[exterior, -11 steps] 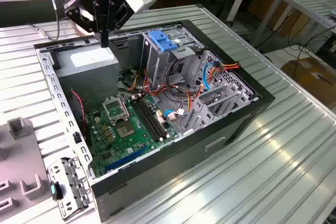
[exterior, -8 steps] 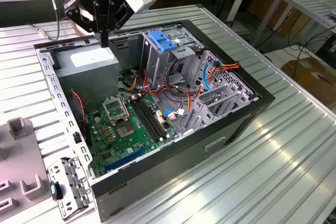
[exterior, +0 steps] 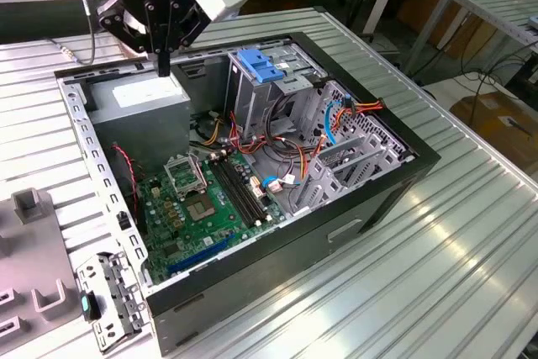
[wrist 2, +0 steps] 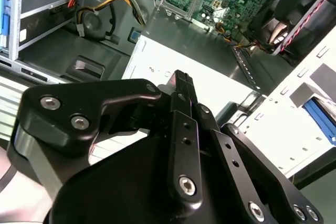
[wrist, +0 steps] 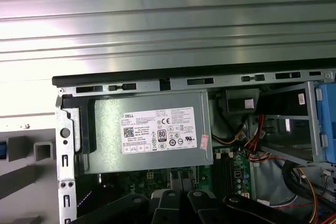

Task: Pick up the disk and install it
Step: 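Reach for the disk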

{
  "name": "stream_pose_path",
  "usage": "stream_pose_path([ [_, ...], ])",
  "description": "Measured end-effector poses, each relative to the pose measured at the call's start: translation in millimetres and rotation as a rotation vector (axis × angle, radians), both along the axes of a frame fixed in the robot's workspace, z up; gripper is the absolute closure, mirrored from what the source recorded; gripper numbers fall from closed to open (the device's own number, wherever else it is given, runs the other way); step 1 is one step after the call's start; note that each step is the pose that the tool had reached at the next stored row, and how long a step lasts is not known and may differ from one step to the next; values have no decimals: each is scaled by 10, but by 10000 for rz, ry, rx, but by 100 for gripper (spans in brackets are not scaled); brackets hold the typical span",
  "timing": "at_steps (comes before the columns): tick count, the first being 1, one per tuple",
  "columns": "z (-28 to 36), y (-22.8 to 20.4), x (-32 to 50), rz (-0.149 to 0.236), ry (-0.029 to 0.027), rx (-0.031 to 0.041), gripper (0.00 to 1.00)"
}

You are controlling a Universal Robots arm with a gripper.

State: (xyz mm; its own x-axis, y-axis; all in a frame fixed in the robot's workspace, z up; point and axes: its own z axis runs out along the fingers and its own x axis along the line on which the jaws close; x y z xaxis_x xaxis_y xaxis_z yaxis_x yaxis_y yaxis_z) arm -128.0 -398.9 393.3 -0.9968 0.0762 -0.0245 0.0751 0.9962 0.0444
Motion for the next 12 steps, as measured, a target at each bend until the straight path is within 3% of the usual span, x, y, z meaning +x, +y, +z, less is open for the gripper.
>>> stream_pose_path([
  [12,-1,0,-117,0,2,-1,89],
])
